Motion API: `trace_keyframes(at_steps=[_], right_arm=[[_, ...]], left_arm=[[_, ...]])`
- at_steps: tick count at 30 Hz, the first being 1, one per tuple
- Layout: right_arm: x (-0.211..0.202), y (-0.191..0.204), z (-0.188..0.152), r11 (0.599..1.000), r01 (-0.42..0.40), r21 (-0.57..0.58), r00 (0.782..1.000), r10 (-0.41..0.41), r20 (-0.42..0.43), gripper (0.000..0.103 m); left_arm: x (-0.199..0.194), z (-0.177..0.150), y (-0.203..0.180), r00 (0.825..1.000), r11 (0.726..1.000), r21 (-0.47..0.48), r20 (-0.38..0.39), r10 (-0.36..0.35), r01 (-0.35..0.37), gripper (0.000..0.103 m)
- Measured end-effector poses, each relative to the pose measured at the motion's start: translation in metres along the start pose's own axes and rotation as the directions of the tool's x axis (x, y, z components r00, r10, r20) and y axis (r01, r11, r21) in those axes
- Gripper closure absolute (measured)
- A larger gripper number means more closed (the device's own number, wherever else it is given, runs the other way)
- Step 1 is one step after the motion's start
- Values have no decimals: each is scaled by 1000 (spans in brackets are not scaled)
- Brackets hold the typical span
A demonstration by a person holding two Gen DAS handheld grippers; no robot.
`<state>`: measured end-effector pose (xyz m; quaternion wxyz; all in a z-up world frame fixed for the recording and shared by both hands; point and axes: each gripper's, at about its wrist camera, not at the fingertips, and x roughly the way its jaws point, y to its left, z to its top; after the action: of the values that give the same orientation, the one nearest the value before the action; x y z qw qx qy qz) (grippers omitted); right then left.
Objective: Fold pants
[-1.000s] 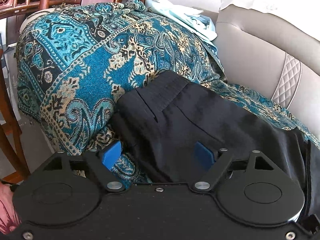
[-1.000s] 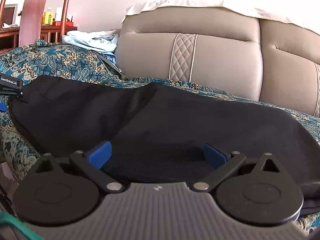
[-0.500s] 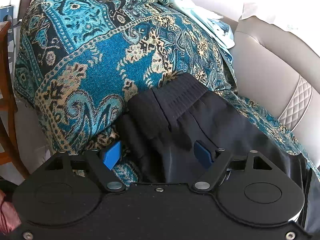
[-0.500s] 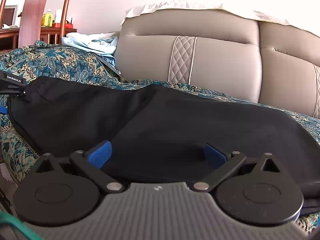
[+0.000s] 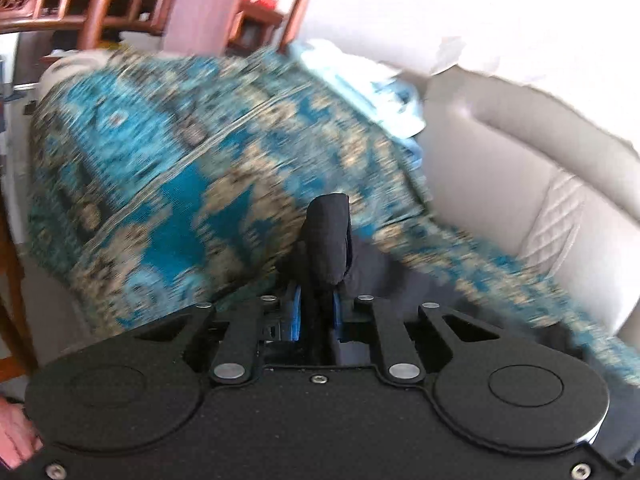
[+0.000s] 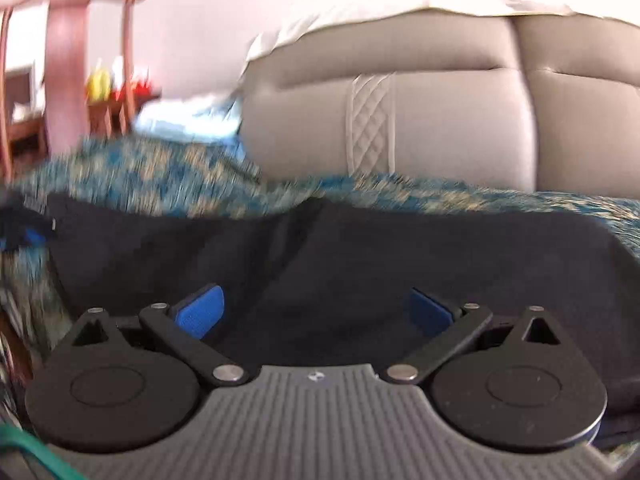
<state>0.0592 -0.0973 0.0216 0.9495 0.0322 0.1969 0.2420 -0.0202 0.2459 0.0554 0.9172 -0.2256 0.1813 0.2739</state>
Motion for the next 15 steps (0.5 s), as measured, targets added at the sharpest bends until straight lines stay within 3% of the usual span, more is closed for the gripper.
trace_keyframes(at_steps=[4, 8, 12, 15], right_arm=[[-12, -38, 19, 990, 60, 126, 997, -65, 36, 0], [-28, -76, 25, 946, 87, 311, 991, -115, 71, 0], [-44, -106, 23, 898, 107, 428, 983, -160, 89, 0], [-57, -123, 20, 877, 134, 461, 976, -198, 95, 0]], left_arm=[[-14, 14, -39, 993, 994, 15, 24, -111, 111, 89], [-31, 17, -93, 969, 967, 77, 39, -245, 242, 90], [-51, 5, -164, 914, 900, 184, 20, -406, 396, 90], [-61, -18, -218, 856, 821, 264, -35, -516, 505, 89]])
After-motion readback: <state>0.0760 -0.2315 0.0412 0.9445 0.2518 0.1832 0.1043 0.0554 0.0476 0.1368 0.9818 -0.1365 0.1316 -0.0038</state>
